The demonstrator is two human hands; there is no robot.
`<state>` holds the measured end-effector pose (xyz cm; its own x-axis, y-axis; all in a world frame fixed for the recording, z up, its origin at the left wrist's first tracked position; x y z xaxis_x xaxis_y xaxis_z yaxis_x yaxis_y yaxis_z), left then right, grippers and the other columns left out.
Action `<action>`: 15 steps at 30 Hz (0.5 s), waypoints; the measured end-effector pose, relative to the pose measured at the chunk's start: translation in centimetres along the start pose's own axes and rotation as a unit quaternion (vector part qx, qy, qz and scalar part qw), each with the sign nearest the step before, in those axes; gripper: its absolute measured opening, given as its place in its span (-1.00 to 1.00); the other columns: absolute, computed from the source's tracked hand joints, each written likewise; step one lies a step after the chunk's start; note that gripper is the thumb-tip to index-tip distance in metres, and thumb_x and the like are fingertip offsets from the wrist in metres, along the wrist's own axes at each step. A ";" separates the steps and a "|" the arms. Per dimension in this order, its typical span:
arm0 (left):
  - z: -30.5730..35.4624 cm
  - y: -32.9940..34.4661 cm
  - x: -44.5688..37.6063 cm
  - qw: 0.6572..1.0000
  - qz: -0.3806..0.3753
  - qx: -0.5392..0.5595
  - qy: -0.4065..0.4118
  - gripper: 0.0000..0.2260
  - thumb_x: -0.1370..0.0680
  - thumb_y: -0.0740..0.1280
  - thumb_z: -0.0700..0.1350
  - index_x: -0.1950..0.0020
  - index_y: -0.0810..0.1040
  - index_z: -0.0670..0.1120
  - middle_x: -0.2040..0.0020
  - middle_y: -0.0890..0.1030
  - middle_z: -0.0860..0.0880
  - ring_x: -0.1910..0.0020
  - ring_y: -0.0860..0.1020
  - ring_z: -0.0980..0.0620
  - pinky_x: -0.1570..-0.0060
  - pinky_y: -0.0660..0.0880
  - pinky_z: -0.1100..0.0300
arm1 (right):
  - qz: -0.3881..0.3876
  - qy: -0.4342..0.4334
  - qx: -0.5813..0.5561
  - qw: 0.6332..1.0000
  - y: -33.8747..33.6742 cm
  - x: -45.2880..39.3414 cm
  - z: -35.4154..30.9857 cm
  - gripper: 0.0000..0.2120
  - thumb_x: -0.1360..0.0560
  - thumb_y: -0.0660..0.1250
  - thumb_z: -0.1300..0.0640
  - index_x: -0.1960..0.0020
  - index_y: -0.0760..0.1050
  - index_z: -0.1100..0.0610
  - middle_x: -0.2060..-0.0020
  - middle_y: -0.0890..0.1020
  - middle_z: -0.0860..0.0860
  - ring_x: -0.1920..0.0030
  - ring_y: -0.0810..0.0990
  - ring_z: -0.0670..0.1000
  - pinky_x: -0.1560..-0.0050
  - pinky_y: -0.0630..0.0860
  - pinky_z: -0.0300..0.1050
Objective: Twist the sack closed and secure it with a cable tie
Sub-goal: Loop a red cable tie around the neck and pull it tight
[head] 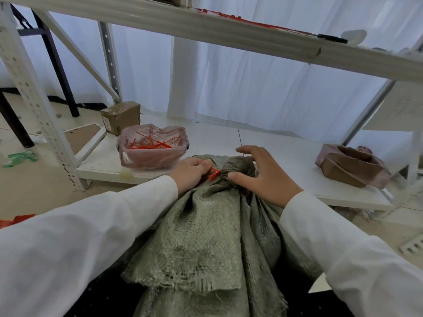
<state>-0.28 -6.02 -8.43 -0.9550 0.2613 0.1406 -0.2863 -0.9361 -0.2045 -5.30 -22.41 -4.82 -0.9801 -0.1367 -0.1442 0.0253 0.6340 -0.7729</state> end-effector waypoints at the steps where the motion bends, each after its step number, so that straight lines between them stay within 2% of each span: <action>1: -0.1 0.0 0.1 1.000 -0.007 0.025 -0.015 -0.76 -0.59 0.22 -0.08 0.26 0.53 -0.08 0.40 0.55 0.04 0.44 0.48 0.17 0.38 0.42 0.41 | -0.017 0.037 -0.018 0.999 0.1 0.0 0.3 -0.35 -0.39 0.44 -0.06 -0.39 0.26 -0.04 -0.24 0.36 -0.07 -0.24 0.34 -0.14 -0.31 0.27 -0.24; 3: 0.0 0.2 0.5 0.996 -0.038 0.071 -0.041 -0.80 -0.57 0.25 -0.07 0.21 0.51 -0.11 0.41 0.54 0.02 0.56 0.47 0.23 0.51 0.41 0.46 | -0.061 0.081 -0.033 0.994 0.3 0.0 0.6 -0.19 -0.35 0.49 -0.06 -0.46 0.14 -0.02 -0.34 0.35 -0.01 -0.33 0.35 -0.04 -0.34 0.27 -0.15; 4: -0.2 0.2 0.4 0.996 -0.056 0.061 -0.044 -0.82 -0.54 0.29 -0.03 0.17 0.50 -0.11 0.37 0.52 0.01 0.55 0.47 0.25 0.50 0.41 0.47 | -0.077 0.091 -0.036 0.992 0.3 -0.1 0.8 -0.13 -0.33 0.51 -0.02 -0.48 0.09 0.01 -0.37 0.35 0.00 -0.34 0.35 -0.03 -0.31 0.26 -0.19; 5: -0.2 0.2 0.5 0.996 -0.075 0.033 -0.043 -0.79 -0.50 0.34 0.04 0.09 0.50 -0.11 0.31 0.53 0.03 0.45 0.51 0.25 0.40 0.43 0.49 | -0.086 0.103 -0.038 0.990 0.3 -0.1 1.0 -0.09 -0.32 0.53 0.01 -0.49 0.06 0.04 -0.36 0.35 0.00 -0.33 0.36 -0.04 -0.27 0.25 -0.22; 6: -0.4 0.1 0.4 0.994 -0.099 0.002 -0.040 -0.61 -0.42 0.40 0.14 -0.06 0.49 -0.11 0.21 0.55 0.07 0.27 0.55 0.25 0.21 0.46 0.50 | -0.093 0.117 -0.041 0.988 0.3 -0.2 1.3 -0.06 -0.31 0.54 0.05 -0.50 0.04 0.06 -0.32 0.37 -0.03 -0.29 0.37 -0.08 -0.23 0.25 -0.26; 7: -0.6 -0.2 0.4 0.991 -0.121 -0.039 -0.032 -0.35 -0.31 0.45 0.24 -0.24 0.40 -0.11 0.08 0.55 0.12 0.08 0.55 0.22 -0.01 0.44 0.45 | -0.102 0.127 -0.055 0.985 0.4 -0.3 1.7 -0.06 -0.31 0.55 0.09 -0.49 0.05 0.08 -0.26 0.40 -0.06 -0.22 0.40 -0.14 -0.18 0.26 -0.32; 8: -1.0 -0.4 0.5 0.985 -0.135 -0.100 -0.025 -0.13 -0.22 0.47 0.30 -0.37 0.26 -0.10 -0.04 0.52 0.14 -0.06 0.51 0.20 -0.15 0.39 0.39 | -0.116 0.130 -0.078 0.982 0.6 -0.5 2.0 -0.08 -0.30 0.55 0.13 -0.48 0.07 0.10 -0.19 0.44 -0.10 -0.14 0.45 -0.19 -0.14 0.30 -0.37; 9: -1.3 -0.4 0.8 0.976 -0.146 -0.159 -0.019 -0.02 -0.18 0.47 0.33 -0.42 0.16 -0.08 -0.15 0.47 0.12 -0.15 0.46 0.18 -0.22 0.34 0.34 | -0.131 0.131 -0.101 0.977 0.9 -0.6 2.4 -0.07 -0.27 0.57 0.13 -0.47 0.11 0.11 -0.17 0.48 -0.12 -0.10 0.49 -0.23 -0.15 0.34 -0.38; 11: -2.2 -0.4 1.6 0.948 -0.136 -0.288 0.002 0.07 -0.10 0.37 0.41 -0.47 0.06 -0.02 -0.35 0.34 0.02 -0.35 0.31 0.03 -0.37 0.24 0.14 | -0.129 0.140 -0.152 0.970 1.7 -0.7 3.4 0.01 -0.14 0.62 -0.04 -0.45 0.19 0.08 -0.20 0.55 -0.07 -0.17 0.54 -0.15 -0.30 0.40 -0.15; 12: -2.5 -0.3 2.0 0.929 -0.126 -0.349 0.009 0.07 -0.11 0.28 0.46 -0.49 0.04 0.01 -0.43 0.25 -0.01 -0.43 0.20 -0.03 -0.42 0.15 0.04 | -0.110 0.153 -0.196 0.962 2.1 -0.8 3.9 -0.02 -0.09 0.62 -0.11 -0.40 0.28 0.07 -0.19 0.59 -0.04 -0.18 0.57 -0.08 -0.32 0.41 -0.02; 15: -3.1 0.4 2.5 0.887 -0.103 -0.448 0.038 -0.07 -0.29 0.01 0.47 -0.53 -0.08 0.02 -0.54 0.01 0.03 -0.52 -0.07 -0.02 -0.47 -0.10 -0.02 | -0.025 0.170 -0.273 0.946 3.3 -0.3 3.9 -0.35 -0.13 0.49 -0.25 -0.15 0.53 0.01 -0.05 0.67 -0.04 -0.09 0.63 -0.03 -0.25 0.48 0.08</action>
<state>-3.01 -5.02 -11.15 -0.8678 0.4522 0.2061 -0.3704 -0.3121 -0.8748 -4.19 -23.24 -9.76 -0.9864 0.0180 0.1635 -0.0365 0.9451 -0.3247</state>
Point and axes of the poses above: each hand's wrist, its own x-axis away from the middle knuckle, its own y-axis out of the palm, z = x × y, the point moved 2 cm from there along -x, towards the middle knuckle
